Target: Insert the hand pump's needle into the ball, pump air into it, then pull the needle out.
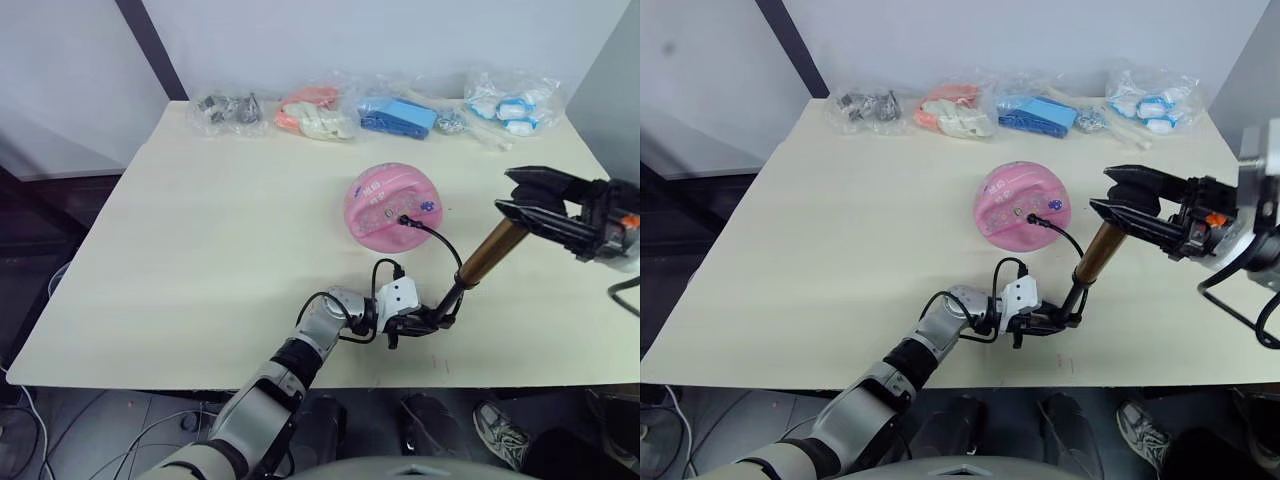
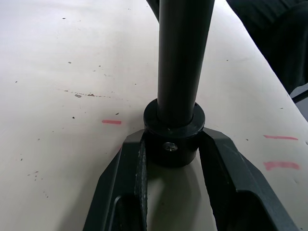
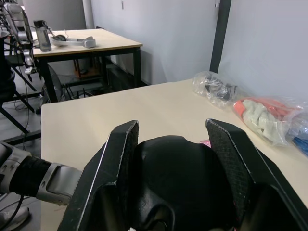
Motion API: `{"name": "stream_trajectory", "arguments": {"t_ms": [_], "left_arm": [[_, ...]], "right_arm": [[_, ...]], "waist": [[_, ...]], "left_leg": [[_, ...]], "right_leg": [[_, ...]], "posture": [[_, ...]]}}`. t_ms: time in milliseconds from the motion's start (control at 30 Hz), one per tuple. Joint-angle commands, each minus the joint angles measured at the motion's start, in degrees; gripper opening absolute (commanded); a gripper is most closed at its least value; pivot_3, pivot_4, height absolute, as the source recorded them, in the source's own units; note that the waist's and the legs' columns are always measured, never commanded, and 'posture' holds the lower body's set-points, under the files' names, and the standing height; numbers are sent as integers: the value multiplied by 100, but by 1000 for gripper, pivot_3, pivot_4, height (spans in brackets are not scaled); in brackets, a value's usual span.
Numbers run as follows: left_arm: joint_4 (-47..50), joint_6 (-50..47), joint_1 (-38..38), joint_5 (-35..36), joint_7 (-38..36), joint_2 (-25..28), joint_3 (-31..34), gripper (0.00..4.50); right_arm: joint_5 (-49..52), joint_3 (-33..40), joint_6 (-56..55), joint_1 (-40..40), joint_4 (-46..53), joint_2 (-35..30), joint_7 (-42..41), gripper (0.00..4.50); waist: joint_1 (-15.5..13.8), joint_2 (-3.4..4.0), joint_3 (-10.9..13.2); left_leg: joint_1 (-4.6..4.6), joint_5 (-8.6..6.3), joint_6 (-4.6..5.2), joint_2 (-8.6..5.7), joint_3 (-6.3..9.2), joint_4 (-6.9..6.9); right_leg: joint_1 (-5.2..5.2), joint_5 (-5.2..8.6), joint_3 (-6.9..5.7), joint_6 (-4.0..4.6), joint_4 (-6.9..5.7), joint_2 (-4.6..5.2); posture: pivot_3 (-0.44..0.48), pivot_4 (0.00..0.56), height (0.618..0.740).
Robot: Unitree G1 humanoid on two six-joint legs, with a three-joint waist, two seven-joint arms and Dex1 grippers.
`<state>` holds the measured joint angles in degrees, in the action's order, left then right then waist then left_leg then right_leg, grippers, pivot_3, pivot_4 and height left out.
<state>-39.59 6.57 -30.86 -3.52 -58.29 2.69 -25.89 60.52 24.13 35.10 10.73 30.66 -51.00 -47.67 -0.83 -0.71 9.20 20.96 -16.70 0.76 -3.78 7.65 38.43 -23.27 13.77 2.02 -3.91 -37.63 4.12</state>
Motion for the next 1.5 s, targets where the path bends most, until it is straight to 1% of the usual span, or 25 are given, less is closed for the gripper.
{"name": "stream_trajectory", "arguments": {"t_ms": [33,133,233,400,567,667,767,900,1033,1167,1333,1500], "left_arm": [[-215,-60,54,-194,41,-9,-126,1155],[-198,-165,69,-162,17,-12,-76,1155],[-190,-86,81,-198,60,19,-57,1155],[-146,-205,109,-70,-33,-23,41,1155],[-160,83,104,-119,21,-16,54,1155],[-218,164,106,-123,65,-24,78,1155],[-365,360,106,-122,145,-34,112,1155],[-543,467,100,-115,130,-51,130,1155],[-649,529,85,-122,108,-68,155,1155],[-704,597,74,-148,74,-71,161,1155],[-732,589,77,-145,-1,-72,153,1155],[-749,550,74,-150,-28,-89,182,1155]], "right_arm": [[-554,-348,-209,-338,46,143,-101,1753],[-957,-619,-506,-682,-78,371,-195,1753],[-1568,-978,-893,-1045,-294,538,-299,1753],[-2128,-1480,-1296,-1240,-510,871,-239,1753],[-2808,-1976,-1791,-1430,-832,1213,-173,1753],[-2964,-2038,-1959,-1463,-810,1272,-180,1753],[-2758,-1806,-2015,-1347,-573,1275,-183,1753],[-2657,-1538,-2052,-1289,-348,963,-419,1753],[-1806,-882,-1460,-952,86,528,-366,1753],[-1261,-411,-1005,-692,235,153,-346,1753],[-465,250,-365,-224,136,-407,-270,1753],[-115,573,51,187,-102,-851,-286,1753]], "waist": [[2,-1,-1],[1,-18,-12],[2,-33,-27],[5,-48,-44],[7,-51,-47],[9,-49,-48],[7,-49,-48],[3,-48,-47],[-1,-35,-38],[-2,-35,-37],[-1,-34,-36],[-1,-32,-32]], "left_leg": [[-5,-2,3,0,-1,0],[-18,-3,4,1,3,-2],[-18,-3,4,1,5,-1],[-23,-3,3,2,7,-2],[-23,-3,2,1,9,-2],[-23,-3,2,1,8,-2],[-24,-3,2,1,9,-2],[-22,-4,2,-1,7,-2],[-15,-4,3,-2,8,-2],[-10,-4,4,-1,11,-2],[-7,-5,5,-1,11,-2],[-4,-6,6,0,11,-3]], "right_leg": [[5,0,0,0,1,0],[17,1,-4,-1,7,-3],[18,1,-5,-1,9,-3],[20,1,-6,-1,9,-4],[20,1,-7,0,11,-4],[20,1,-6,0,11,-4],[20,1,-6,-1,11,-4],[20,1,-6,-1,12,-2],[19,1,-7,-1,16,0],[17,1,-10,-1,18,1],[17,0,-13,0,21,2],[16,0,-17,0,23,3]], "posture": [[0,150,740],[0,150,740],[0,150,740],[0,150,740],[0,150,740],[0,150,740],[0,150,740],[0,150,740],[0,150,740],[0,150,740],[0,150,740],[0,150,740]]}}
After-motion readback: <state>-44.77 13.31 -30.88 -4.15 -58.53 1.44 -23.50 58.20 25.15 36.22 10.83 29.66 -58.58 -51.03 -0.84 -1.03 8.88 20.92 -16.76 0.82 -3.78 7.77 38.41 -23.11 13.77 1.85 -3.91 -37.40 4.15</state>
